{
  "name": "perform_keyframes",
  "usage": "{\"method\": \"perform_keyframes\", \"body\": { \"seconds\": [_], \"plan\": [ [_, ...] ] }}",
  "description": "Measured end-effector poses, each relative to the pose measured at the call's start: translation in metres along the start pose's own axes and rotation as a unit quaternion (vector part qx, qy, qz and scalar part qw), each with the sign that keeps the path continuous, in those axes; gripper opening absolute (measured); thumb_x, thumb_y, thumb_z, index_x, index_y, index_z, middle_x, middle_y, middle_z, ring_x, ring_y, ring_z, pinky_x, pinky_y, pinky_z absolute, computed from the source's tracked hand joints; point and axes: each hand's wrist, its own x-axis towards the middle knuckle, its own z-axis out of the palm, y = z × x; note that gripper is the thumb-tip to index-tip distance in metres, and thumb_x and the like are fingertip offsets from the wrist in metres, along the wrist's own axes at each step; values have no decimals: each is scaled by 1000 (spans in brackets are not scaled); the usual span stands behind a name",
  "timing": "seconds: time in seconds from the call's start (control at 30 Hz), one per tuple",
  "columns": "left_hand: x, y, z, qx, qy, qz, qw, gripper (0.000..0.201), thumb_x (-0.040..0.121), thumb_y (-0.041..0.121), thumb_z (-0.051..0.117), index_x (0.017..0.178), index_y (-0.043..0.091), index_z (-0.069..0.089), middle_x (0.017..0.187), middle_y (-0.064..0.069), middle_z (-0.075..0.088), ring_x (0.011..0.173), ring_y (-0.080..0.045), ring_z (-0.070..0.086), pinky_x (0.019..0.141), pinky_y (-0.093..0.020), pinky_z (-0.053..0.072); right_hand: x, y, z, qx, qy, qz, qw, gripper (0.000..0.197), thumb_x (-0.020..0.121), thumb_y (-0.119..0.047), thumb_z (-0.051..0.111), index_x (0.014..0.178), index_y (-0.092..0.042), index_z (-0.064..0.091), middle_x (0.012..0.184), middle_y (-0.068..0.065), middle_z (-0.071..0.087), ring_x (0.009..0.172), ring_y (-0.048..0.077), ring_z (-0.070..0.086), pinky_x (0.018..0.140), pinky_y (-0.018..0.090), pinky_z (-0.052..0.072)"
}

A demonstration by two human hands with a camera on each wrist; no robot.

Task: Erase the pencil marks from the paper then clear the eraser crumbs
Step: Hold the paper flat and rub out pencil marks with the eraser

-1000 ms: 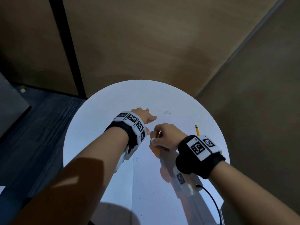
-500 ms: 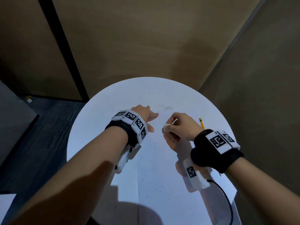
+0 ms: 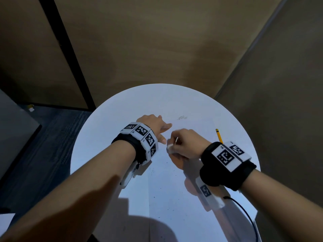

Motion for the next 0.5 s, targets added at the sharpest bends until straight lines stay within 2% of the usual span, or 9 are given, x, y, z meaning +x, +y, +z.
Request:
{"method": "perform_keyframes", "body": {
  "seconds": [0.1,0.13,0.23,0.3,0.37,0.43,0.5],
  "plan": [
    [-2,-1,1,-7,8,2,1000,63,92,47,53,148,35,26,152,-9,29,131,-32,39,97,-39,41,1,1,10,-21,80,-13,997,11,89,-18,55,81,-15,50,72,-8,51,69,10,47,52,10,33],
    [-2,-1,1,-10,7,3,1000,64,92,47,53,148,35,26,152,-9,29,132,-32,39,97,-39,41,-2,3,14,-37,76,-25,996,14,91,-18,52,79,-17,47,69,-10,49,66,9,45,52,9,34],
    [-2,-1,0,-11,5,4,1000,65,92,48,53,148,33,26,152,-11,29,131,-33,39,100,-40,42,-12,2,11,-85,-5,-41,996,28,91,-20,53,67,-25,38,67,-10,46,62,4,43,51,11,33],
    [-2,-1,-1,-13,8,3,1000,64,92,47,54,148,33,26,152,-11,28,131,-33,39,99,-40,42,-10,-1,4,-82,-29,-35,996,27,88,-20,57,67,-24,41,69,-10,47,64,4,45,51,11,34],
    [-2,-2,1,-24,17,-1,1000,64,92,44,56,148,36,26,153,-8,27,132,-31,39,98,-38,40,-2,-6,6,-52,15,-27,998,17,88,-20,58,74,-18,48,73,-8,51,69,9,46,52,12,35],
    [-2,-2,3,-29,27,-7,999,61,93,38,57,147,39,26,153,-6,30,131,-30,41,96,-37,42,1,-13,14,-54,66,-23,996,11,91,-18,53,82,-14,48,81,1,55,75,14,46,56,21,31],
    [-1,-2,3,-23,26,-8,999,59,94,38,55,146,39,27,150,-8,34,127,-30,45,94,-36,44,-4,-15,23,-66,61,-37,995,13,92,-15,48,80,-16,43,77,0,52,71,15,43,55,21,30]
  ]
}}
